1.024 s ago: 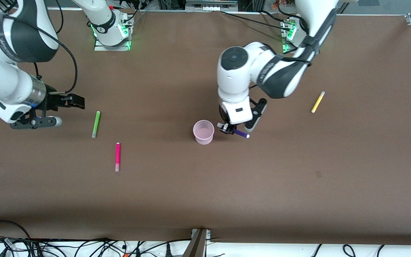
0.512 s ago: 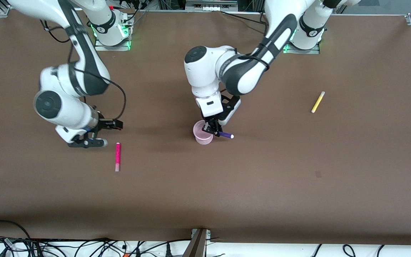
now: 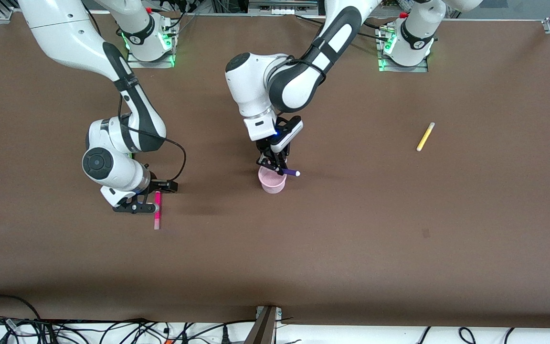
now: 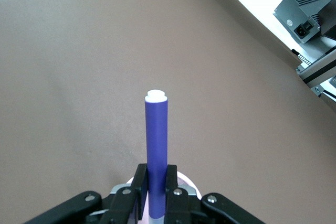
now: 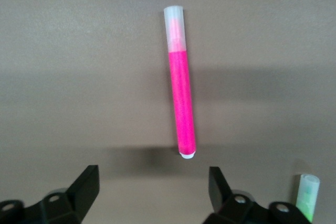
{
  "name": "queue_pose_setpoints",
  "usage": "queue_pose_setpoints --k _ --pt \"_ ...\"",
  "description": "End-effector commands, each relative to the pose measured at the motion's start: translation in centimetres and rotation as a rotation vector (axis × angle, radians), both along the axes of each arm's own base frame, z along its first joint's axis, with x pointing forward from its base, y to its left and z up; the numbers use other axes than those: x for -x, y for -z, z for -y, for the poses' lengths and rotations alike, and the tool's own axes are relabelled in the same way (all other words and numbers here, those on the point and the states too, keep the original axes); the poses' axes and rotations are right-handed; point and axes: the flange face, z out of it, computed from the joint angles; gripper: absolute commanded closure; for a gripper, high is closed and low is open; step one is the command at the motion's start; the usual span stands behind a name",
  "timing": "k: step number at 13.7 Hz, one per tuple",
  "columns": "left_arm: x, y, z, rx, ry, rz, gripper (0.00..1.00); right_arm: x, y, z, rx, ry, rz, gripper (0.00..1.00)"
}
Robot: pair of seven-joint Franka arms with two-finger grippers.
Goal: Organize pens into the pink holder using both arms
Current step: 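Drop the blue marker into the holder while the right gripper grasps the pink marker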
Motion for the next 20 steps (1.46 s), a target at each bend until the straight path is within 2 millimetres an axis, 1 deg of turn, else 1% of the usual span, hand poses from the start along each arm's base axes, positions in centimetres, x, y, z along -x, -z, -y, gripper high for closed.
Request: queue_pose_setpoints --k 1,2,3,4,5,6,7,9,10,11,12,13,14,15,16,18,19,20 --pt "-0.7 -0.5 0.3 -0.017 -0.012 0.043 0.77 -0.7 -0.1 0.5 0.012 -0.023 0.015 0.11" --pt "-0.7 -0.5 0.2 -0.016 -0.013 0.045 0.67 -0.9 -0.1 0.9 0.016 -0.034 0.030 0.14" --pt "-1.0 -0.6 0.0 -0.020 -0.015 0.047 0.62 -1.0 0.7 1.6 0.016 -0.033 0.031 0.17" --pt "-1.1 -0.7 0.0 -0.020 -0.016 0.049 0.58 -1.2 1.3 1.8 0.012 -0.040 0.045 0.18" --pt "-1.1 -0.7 0.0 -0.021 -0.015 0.049 0.49 -1.5 2.1 2.7 0.010 -0.041 0.054 0.20" --pt "-1.2 -1.1 -0.1 -0.020 -0.012 0.050 0.36 -1.5 2.9 3.2 0.007 -0.038 0.059 0.20" --pt "-1.4 -1.9 -0.3 -0.018 -0.009 0.053 0.20 -1.6 3.3 3.6 0.007 -0.031 0.058 0.23" --pt "-2.5 -5.4 -1.4 -0.023 0.028 0.045 0.05 -1.5 3.5 3.6 0.005 -0.020 0.053 0.28" --pt "-3.3 -7.8 -2.3 -0.010 0.039 0.043 0.02 -1.4 3.5 3.6 0.005 -0.016 0.051 0.29" --pt "-4.7 -10.2 -4.0 0.024 0.036 0.013 0.02 -1.2 3.7 3.5 0.003 -0.018 0.046 0.33" --pt "-5.4 -12.4 -5.3 0.046 0.067 -0.036 0.01 -1.2 3.8 3.4 0.002 -0.015 0.044 0.35" --pt "-6.3 -14.9 -7.3 0.077 0.097 -0.102 0.00 -1.1 3.9 3.3 0.001 -0.014 0.043 0.39" --pt "-7.1 -17.5 -9.4 0.101 0.125 -0.149 0.00 -1.1 3.9 3.3 0.001 -0.014 0.041 0.44" --pt "-8.1 -20.0 -12.1 0.123 0.149 -0.190 0.00 -1.0 4.0 3.2 0.001 -0.013 0.040 0.48" --pt "-8.8 -21.9 -14.4 0.143 0.180 -0.230 0.00 -0.9 4.0 3.1 0.001 -0.011 0.037 0.52" --pt "-9.9 -25.1 -19.6 0.139 0.240 -0.294 0.00 -0.9 4.1 3.0 0.001 -0.013 0.035 0.59" --pt "-10.6 -26.3 -22.4 0.144 0.283 -0.326 0.00 -0.8 4.2 3.0 0.000 -0.011 0.033 0.62" --pt "-11.2 -27.2 -25.3 0.143 0.342 -0.370 0.00 -0.7 4.3 3.0 0.001 -0.013 0.030 0.69"
